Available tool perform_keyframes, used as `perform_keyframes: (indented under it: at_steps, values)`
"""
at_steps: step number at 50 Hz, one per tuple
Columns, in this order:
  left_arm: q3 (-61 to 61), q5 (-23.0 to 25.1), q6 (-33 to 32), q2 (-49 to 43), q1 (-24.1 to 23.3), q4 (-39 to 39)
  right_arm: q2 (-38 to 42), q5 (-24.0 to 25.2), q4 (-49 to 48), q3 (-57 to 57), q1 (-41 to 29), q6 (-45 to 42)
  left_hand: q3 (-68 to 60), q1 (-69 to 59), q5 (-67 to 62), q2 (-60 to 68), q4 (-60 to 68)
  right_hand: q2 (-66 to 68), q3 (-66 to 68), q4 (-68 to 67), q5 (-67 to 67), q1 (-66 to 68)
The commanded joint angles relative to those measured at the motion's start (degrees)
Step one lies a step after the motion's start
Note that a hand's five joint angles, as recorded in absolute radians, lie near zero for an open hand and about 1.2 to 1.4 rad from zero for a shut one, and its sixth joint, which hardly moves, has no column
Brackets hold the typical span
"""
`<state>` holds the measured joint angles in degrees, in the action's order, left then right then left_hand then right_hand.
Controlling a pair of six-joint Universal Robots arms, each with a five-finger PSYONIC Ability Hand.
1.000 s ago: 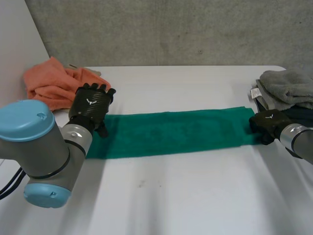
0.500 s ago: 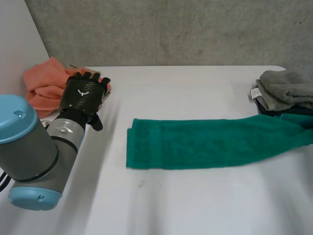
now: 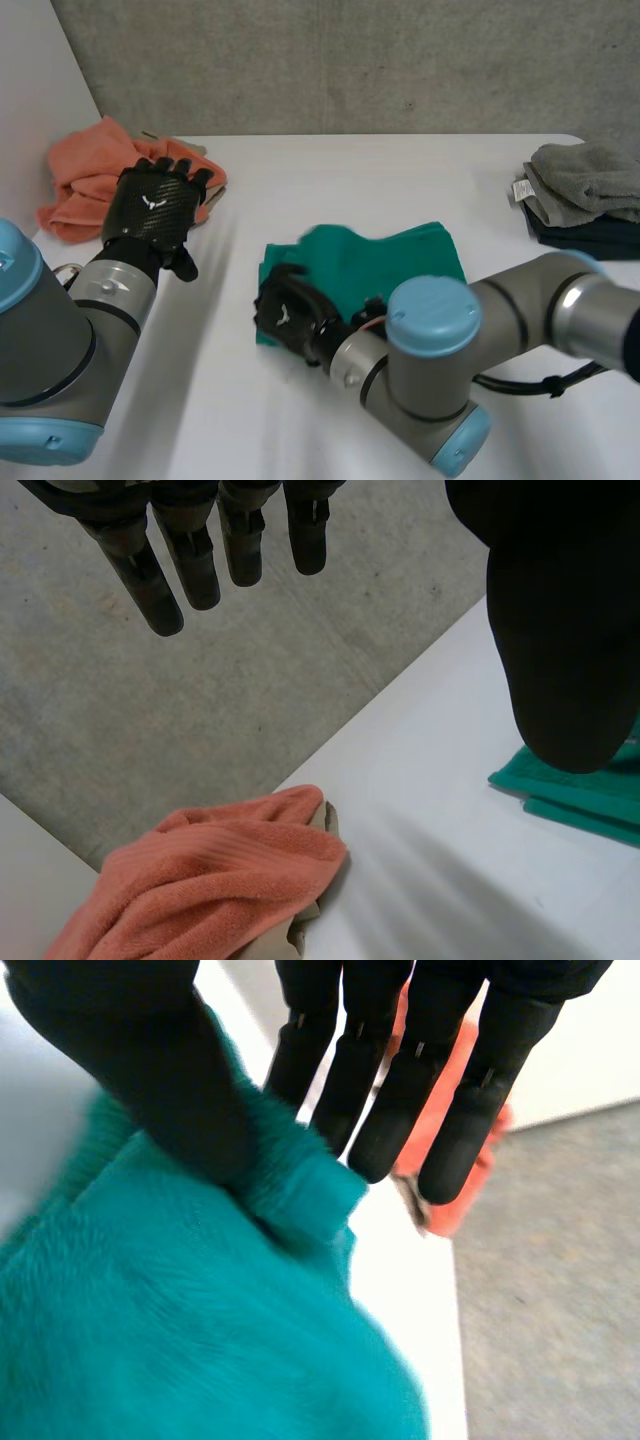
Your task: Fold the laundry.
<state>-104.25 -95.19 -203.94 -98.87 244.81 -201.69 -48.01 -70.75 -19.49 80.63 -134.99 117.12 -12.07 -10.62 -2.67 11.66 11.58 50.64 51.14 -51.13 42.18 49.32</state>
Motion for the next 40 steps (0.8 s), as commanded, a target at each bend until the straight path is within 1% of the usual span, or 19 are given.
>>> perform_keyframes:
  at_steps: [1, 2, 3, 5, 6, 9, 10, 13, 14, 17, 18, 22, 25, 30, 32, 35, 38, 39, 40]
  values:
    - [-0.2, 0.1, -0.1, 0.0, 0.0, -0.1, -0.9, -2.9, 0.1, 1.0, 0.1, 2.6, 2.0, 0.6, 2.6, -1.6, -1.5, -40.6, -41.1, 41.1, -42.2, -39.3]
    - [-0.1, 0.1, -0.1, 0.0, -0.1, -0.1, -2.2, -3.6, -0.1, 1.5, 0.4, 4.5, 2.0, 0.6, 2.6, -1.6, -1.5, -40.6, -41.1, 41.1, -42.2, -39.3]
    - [0.1, 0.1, -0.1, 0.0, -0.2, -0.1, -5.7, -4.5, -0.1, 2.6, 2.3, 9.2, 2.0, 0.6, 2.6, -1.6, -1.5, -40.6, -41.1, 41.1, -42.2, -39.3]
    - [0.5, 0.1, -0.1, 0.1, -0.4, -0.2, -10.0, -5.3, 0.2, 3.8, 5.4, 14.9, 2.0, 0.6, 2.6, -1.6, -1.5, -40.6, -41.1, 41.1, -42.2, -39.3]
    - [0.5, 0.1, -0.1, 0.1, -0.4, -0.3, -13.7, -5.5, 0.7, 5.1, 9.0, 20.8, 2.0, 0.6, 2.6, -1.6, -1.5, -40.6, -41.1, 41.1, -42.2, -39.3]
    - [1.4, 0.1, -0.2, 0.1, -0.7, -0.5, -17.1, -5.2, 1.4, 7.3, 13.5, 28.8, 1.9, 0.4, 2.5, -1.4, -1.4, -40.6, -41.1, 41.1, -42.2, -39.3]
    - [1.8, 0.1, -0.2, 0.1, -0.9, -0.5, -17.8, -4.9, 2.7, 8.8, 16.1, 33.2, 1.9, 0.4, 2.5, -1.4, -1.4, -40.6, -41.1, 41.1, -42.2, -39.3]
    - [2.8, 0.1, -0.1, -0.3, -2.7, -0.7, -18.5, -4.7, 5.2, 10.3, 18.4, 37.3, 1.9, 0.4, 2.5, -1.4, -1.4, -40.6, -41.1, 41.1, -42.2, -39.3]
    - [3.6, 0.1, -0.1, -0.9, -4.5, -0.7, -19.0, -4.7, 7.3, 11.5, 19.8, 38.3, 1.9, 0.4, 2.5, -1.4, -1.4, -40.6, -41.1, 41.1, -42.2, -39.3]
    - [5.3, 0.3, -0.1, -2.6, -8.4, -0.8, -19.5, -4.3, 9.9, 14.6, 22.1, 37.1, 1.9, 0.4, 2.5, -1.4, -1.4, -40.6, -41.1, 41.1, -42.2, -39.3]
    - [6.7, 0.4, -0.1, -4.9, -11.2, -1.1, -19.6, -4.3, 10.1, 15.3, 22.8, 36.7, 1.5, 0.1, 2.1, -1.1, -1.0, -40.6, -41.1, 41.1, -42.2, -39.3]
    - [11.7, 1.8, -0.1, -11.6, -16.7, -1.3, -19.7, -4.4, 9.2, 18.0, 25.6, 34.1, 1.3, -0.1, 2.0, -0.9, -0.9, -40.6, -41.1, 41.1, -42.2, -39.3]
    - [16.4, 1.8, -0.2, -17.5, -18.0, -1.3, -19.6, -4.9, 9.0, 19.2, 26.4, 32.4, 1.2, -0.3, 1.8, -0.8, -0.7, -40.6, -41.1, 41.1, -42.2, -39.3]
    - [22.3, 1.1, -0.8, -25.6, -18.4, -0.7, -19.2, -5.2, 8.9, 20.0, 27.2, 31.9, 0.8, -0.6, 1.4, -0.4, -0.4, -38.9, -39.4, 39.4, -40.4, -37.6]
    - [23.4, 0.6, -0.8, -26.6, -18.4, -0.7, -18.8, -5.4, 8.7, 20.1, 28.0, 31.8, 0.8, -0.6, 1.4, -0.4, -0.4, -33.9, -34.4, 34.4, -35.4, -32.5]
    - [23.3, -1.7, -0.8, -27.3, -18.1, -0.6, -18.0, -5.4, 8.2, 20.1, 28.3, 31.7, 0.7, -0.8, 1.3, -0.3, -0.2, -28.1, -28.6, 28.6, -29.7, -26.8]
    - [22.2, -3.9, -0.8, -26.9, -17.4, -0.5, -17.0, -5.5, 7.2, 19.8, 28.9, 30.9, 0.8, -0.6, 1.4, -0.4, -0.4, -5.8, -6.3, 6.3, -7.4, -4.5]
    - [21.6, -4.2, -0.8, -26.6, -17.3, -0.5, -17.0, -5.6, 6.8, 19.8, 29.1, 30.3, 0.8, -0.6, 1.4, -0.4, -0.4, 4.3, 3.8, -3.8, 2.7, 5.6]
    - [21.0, -4.5, -0.8, -26.2, -17.1, -0.5, -17.1, -6.0, 5.9, 19.7, 29.3, 28.3, 1.0, -0.4, 1.6, -0.6, -0.5, 23.5, 23.0, -23.0, 22.0, 24.8]
